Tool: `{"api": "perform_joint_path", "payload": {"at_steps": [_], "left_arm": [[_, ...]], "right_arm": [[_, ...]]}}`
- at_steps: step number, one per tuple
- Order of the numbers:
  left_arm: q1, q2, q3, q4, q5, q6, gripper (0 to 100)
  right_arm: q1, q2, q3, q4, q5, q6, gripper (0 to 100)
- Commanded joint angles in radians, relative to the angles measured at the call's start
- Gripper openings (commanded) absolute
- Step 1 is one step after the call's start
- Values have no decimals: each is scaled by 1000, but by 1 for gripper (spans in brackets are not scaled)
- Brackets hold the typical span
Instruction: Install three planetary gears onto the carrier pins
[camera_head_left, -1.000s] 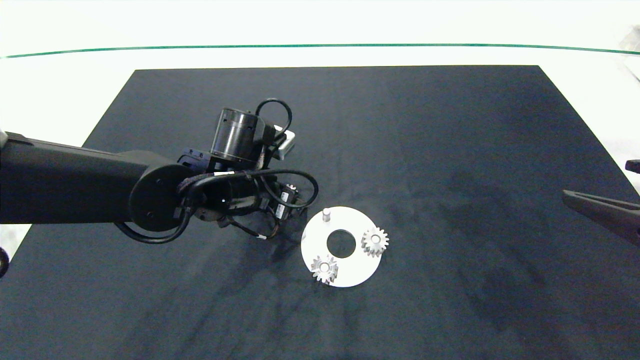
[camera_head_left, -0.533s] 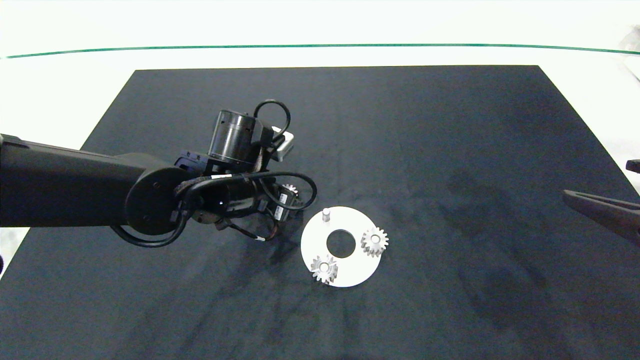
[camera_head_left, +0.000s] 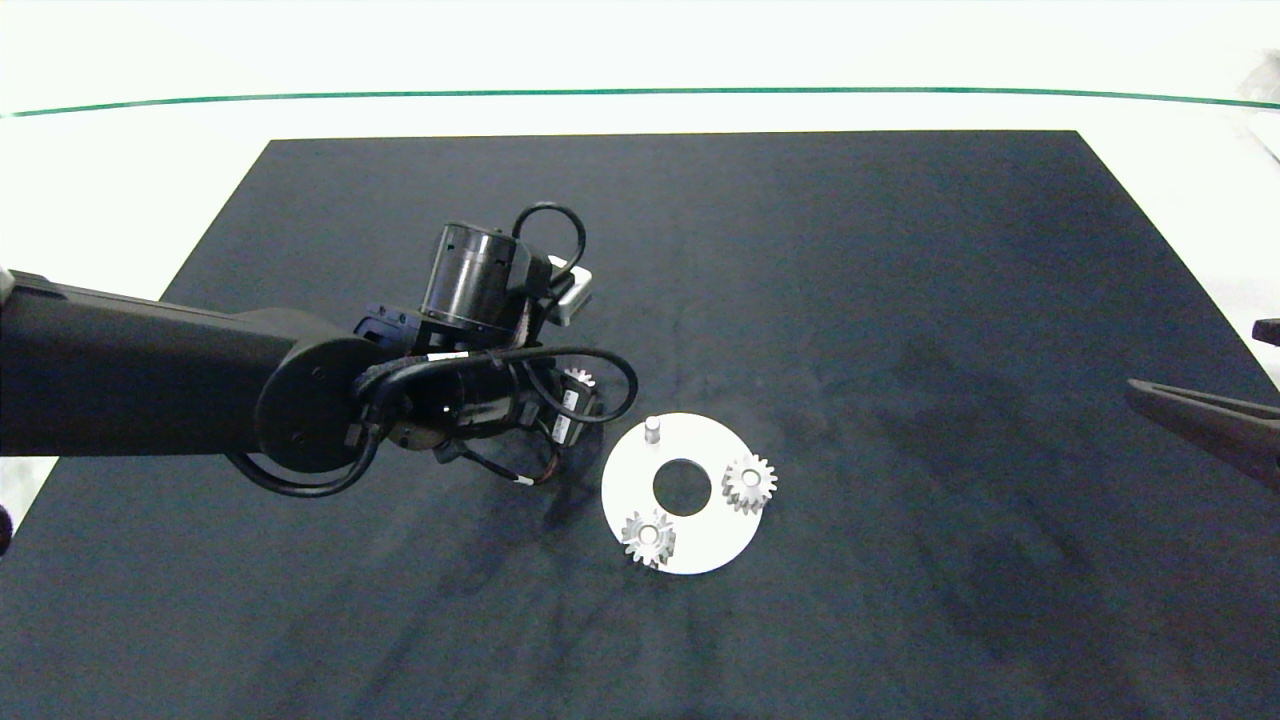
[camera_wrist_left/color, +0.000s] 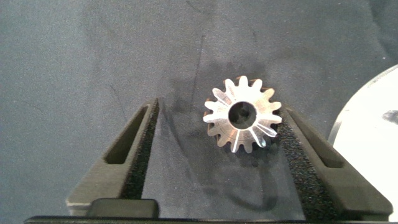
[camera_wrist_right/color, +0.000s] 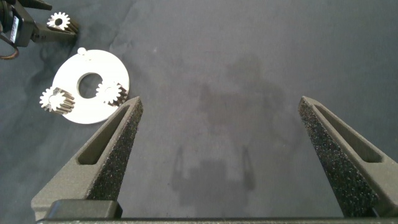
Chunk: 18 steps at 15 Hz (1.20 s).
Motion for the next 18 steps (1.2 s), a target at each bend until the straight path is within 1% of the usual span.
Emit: {"api": "perform_joint_path", "payload": {"at_steps": [1,18], "left_arm": [[1,0,1,0,2,1,65],[-2,-11,10,3,1,-2,32]], "right_arm": [[1,0,0,0,-1,-1,100],[1,1,0,-1,-1,-1,100]]}}
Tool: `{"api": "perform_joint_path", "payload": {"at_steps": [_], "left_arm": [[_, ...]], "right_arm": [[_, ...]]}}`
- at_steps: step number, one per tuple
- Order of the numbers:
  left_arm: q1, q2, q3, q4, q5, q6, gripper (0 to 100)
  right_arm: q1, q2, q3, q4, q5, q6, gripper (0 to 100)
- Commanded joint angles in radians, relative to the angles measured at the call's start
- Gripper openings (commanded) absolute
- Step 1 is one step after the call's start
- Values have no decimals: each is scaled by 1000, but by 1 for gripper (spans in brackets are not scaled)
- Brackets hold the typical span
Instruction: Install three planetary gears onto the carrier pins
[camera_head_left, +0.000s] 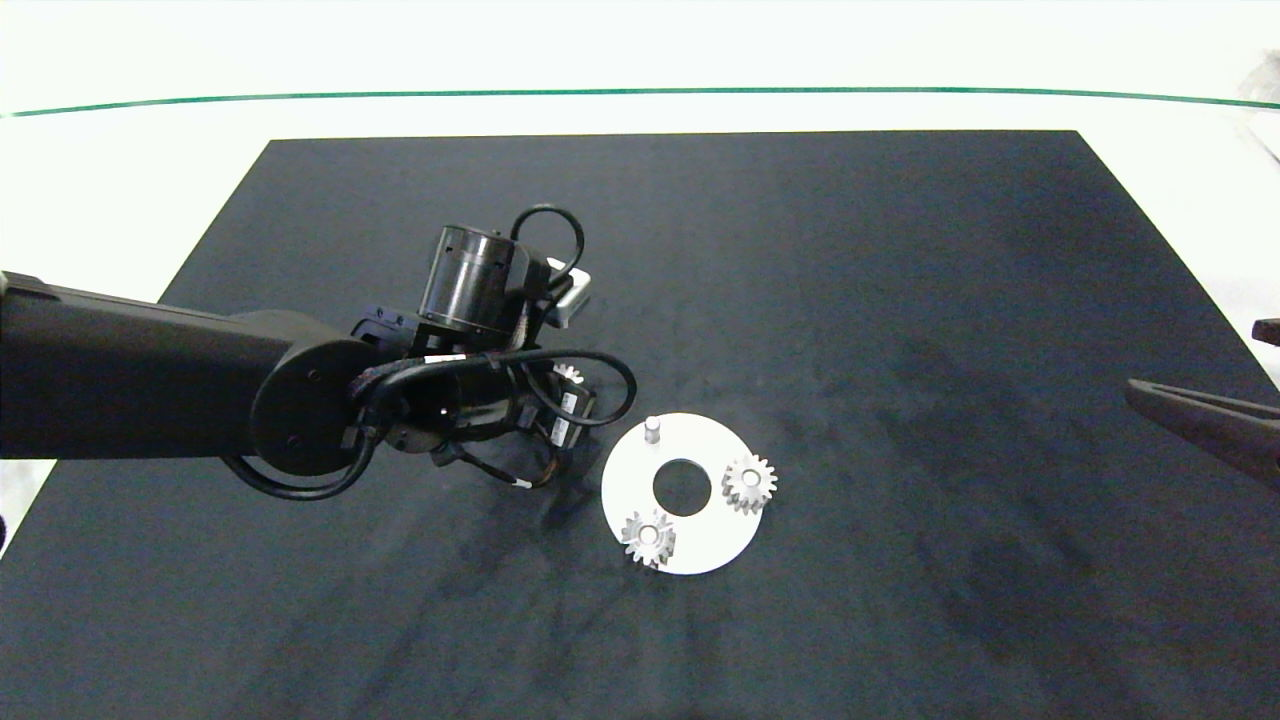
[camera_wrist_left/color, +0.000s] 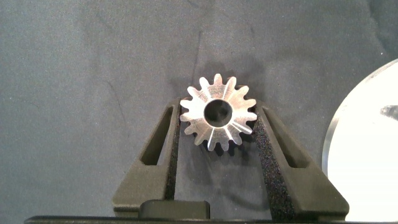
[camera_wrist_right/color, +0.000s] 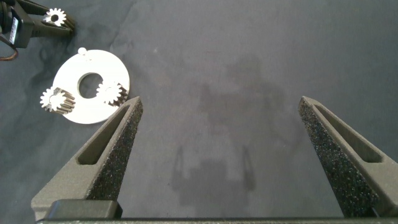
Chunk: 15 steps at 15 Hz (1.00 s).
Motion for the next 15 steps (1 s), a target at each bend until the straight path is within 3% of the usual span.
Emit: {"api": "perform_joint_path", "payload": {"at_steps": [1,7,15], "left_arm": [[0,-12,0,0,2,2,29],[-12,-70,-7,6,2,7,17],[-236,-132,17,66,3,10,16]], "right_arm": [[0,1,0,0,0,-1,100],[-1,-2,-2,0,-2,-1,100],[0,-2,-2,-1,-2,-1,100]]}}
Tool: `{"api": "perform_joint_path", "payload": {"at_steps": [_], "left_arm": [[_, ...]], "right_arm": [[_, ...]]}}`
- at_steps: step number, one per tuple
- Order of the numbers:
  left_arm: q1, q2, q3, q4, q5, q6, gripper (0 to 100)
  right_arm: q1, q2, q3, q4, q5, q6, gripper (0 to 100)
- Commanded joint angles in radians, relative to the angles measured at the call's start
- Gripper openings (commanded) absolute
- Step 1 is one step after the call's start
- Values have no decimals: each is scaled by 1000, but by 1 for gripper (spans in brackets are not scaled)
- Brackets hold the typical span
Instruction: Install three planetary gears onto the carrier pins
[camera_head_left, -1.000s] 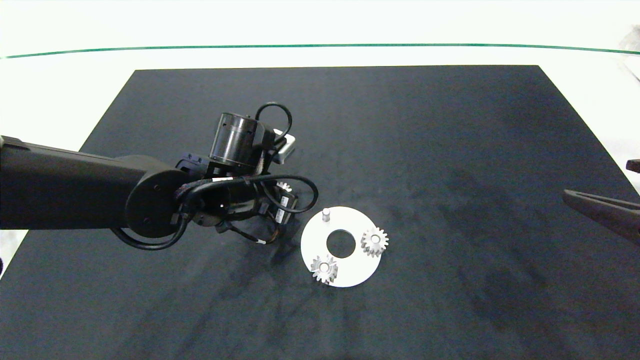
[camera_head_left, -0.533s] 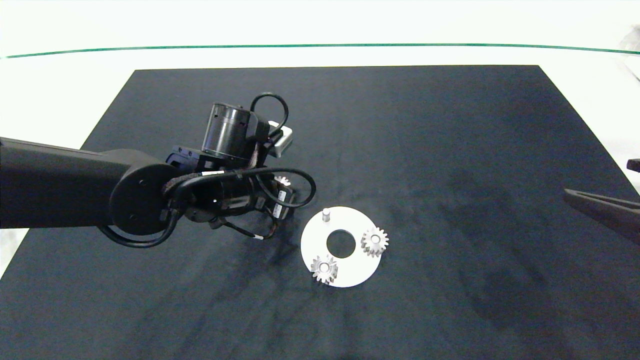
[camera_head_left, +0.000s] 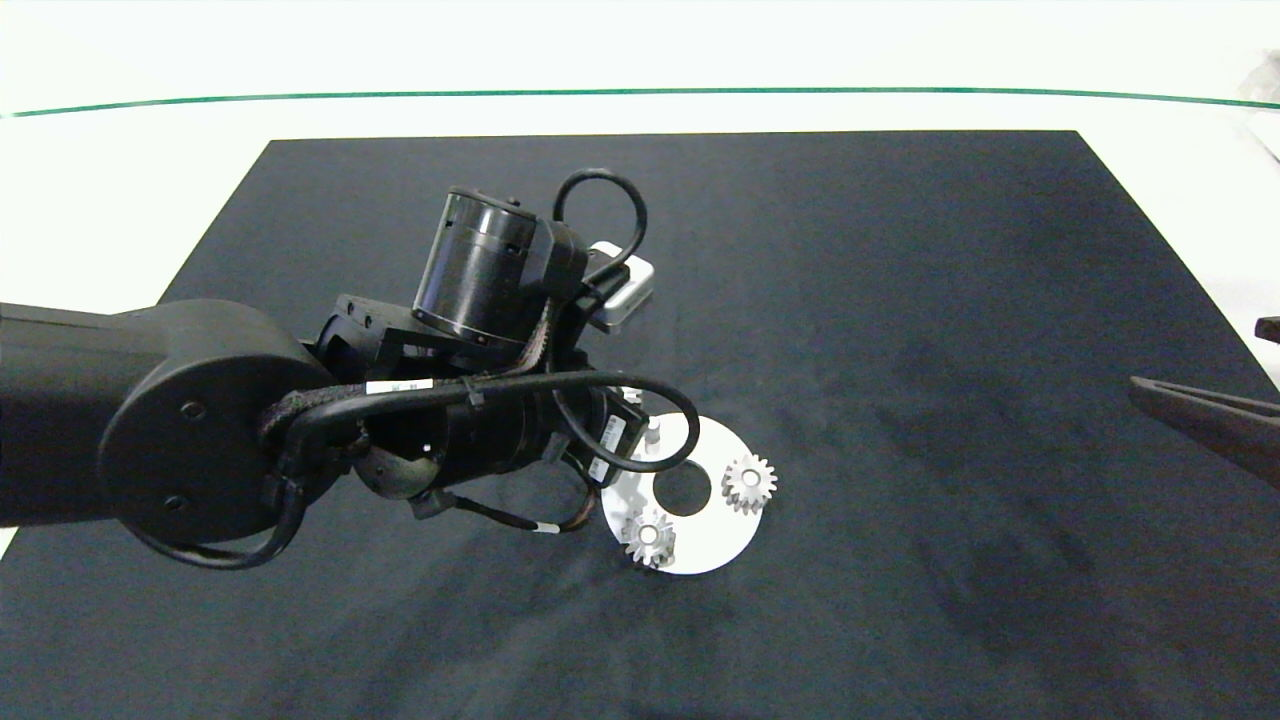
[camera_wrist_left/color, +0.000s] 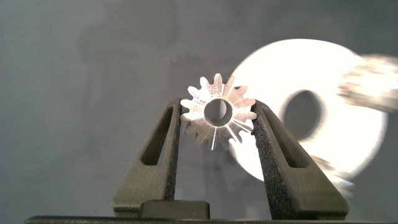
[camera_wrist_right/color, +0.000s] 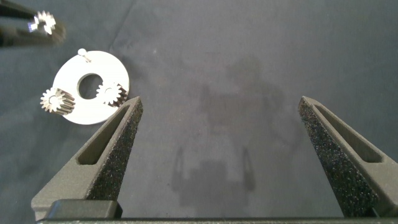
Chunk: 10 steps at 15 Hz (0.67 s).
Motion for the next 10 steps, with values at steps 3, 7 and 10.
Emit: {"api": "perform_joint_path", "payload": {"at_steps": [3,7,10], "left_arm": [[-69,25,-6,2,3,33,16],[-57,69,-39,2,3,50,16],[-37,74,-58,22,3,79,16]], "right_arm": [[1,-1,0,0,-1,-1,100],[0,-1,0,0,-1,-1,100],[1,-2,0,0,-1,-1,100]]}}
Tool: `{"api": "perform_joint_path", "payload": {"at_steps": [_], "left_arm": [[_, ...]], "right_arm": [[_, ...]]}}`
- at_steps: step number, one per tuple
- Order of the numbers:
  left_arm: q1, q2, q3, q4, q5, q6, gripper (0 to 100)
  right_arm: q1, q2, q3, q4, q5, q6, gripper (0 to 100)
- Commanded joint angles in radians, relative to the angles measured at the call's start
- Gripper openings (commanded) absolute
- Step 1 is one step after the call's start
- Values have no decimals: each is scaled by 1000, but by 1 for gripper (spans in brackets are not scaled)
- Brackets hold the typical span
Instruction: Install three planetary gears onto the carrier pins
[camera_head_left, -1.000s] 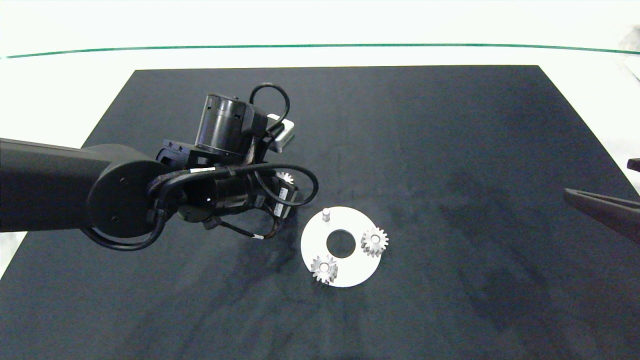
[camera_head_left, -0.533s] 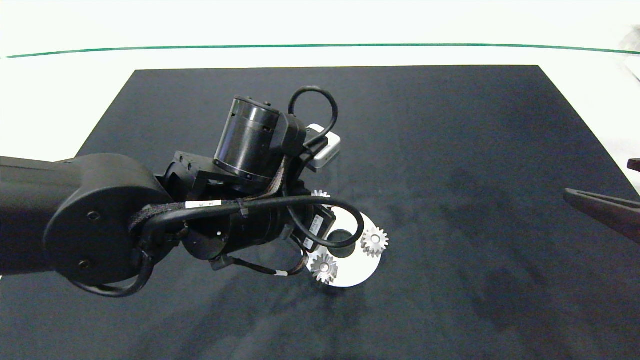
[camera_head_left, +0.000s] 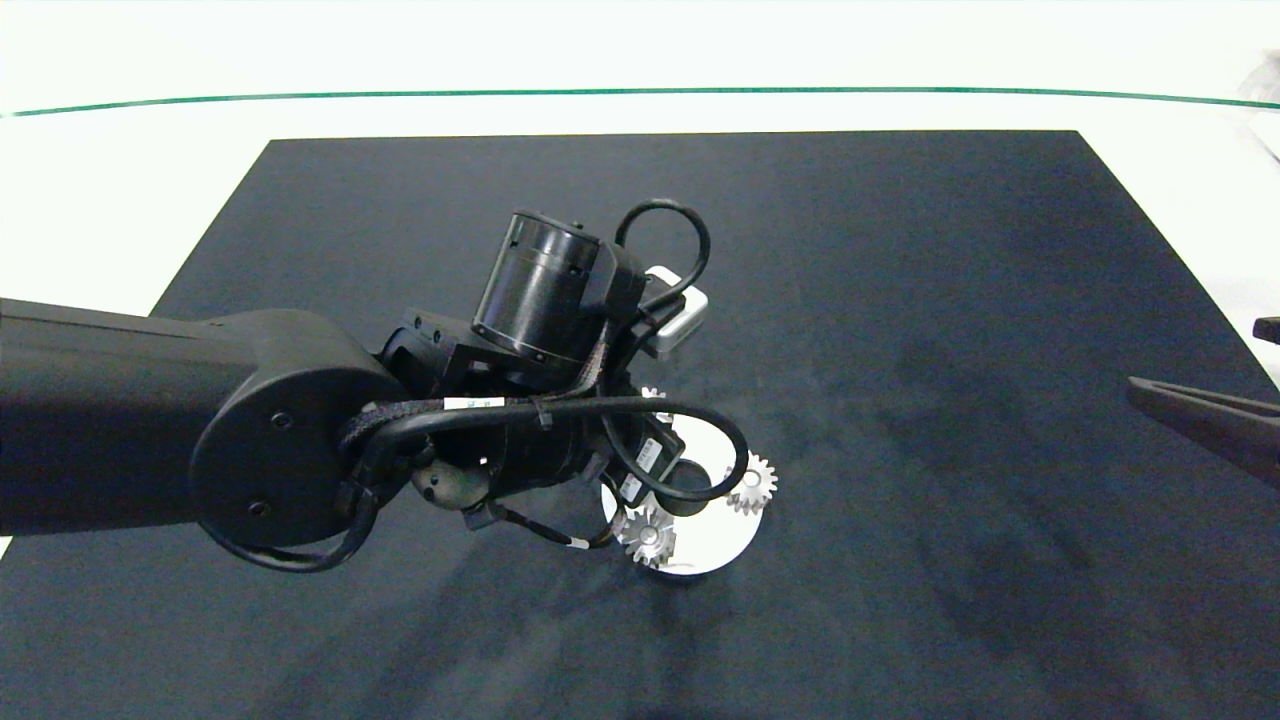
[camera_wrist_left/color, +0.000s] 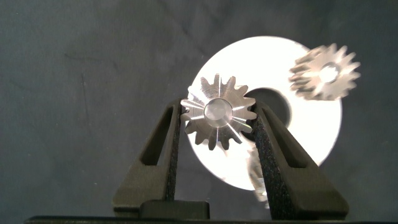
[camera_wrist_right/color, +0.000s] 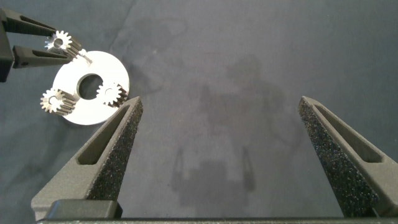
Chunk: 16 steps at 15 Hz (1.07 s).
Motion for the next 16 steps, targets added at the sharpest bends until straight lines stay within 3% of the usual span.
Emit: {"api": "perform_joint_path", "payload": {"at_steps": [1,16], "left_arm": [[13,22,-18,2,2,4,16],[13,49,-25,-2,2,7,16]], "right_arm": [[1,-2,0,0,-1,-1,100],[1,-5,0,0,-1,-1,100]]}}
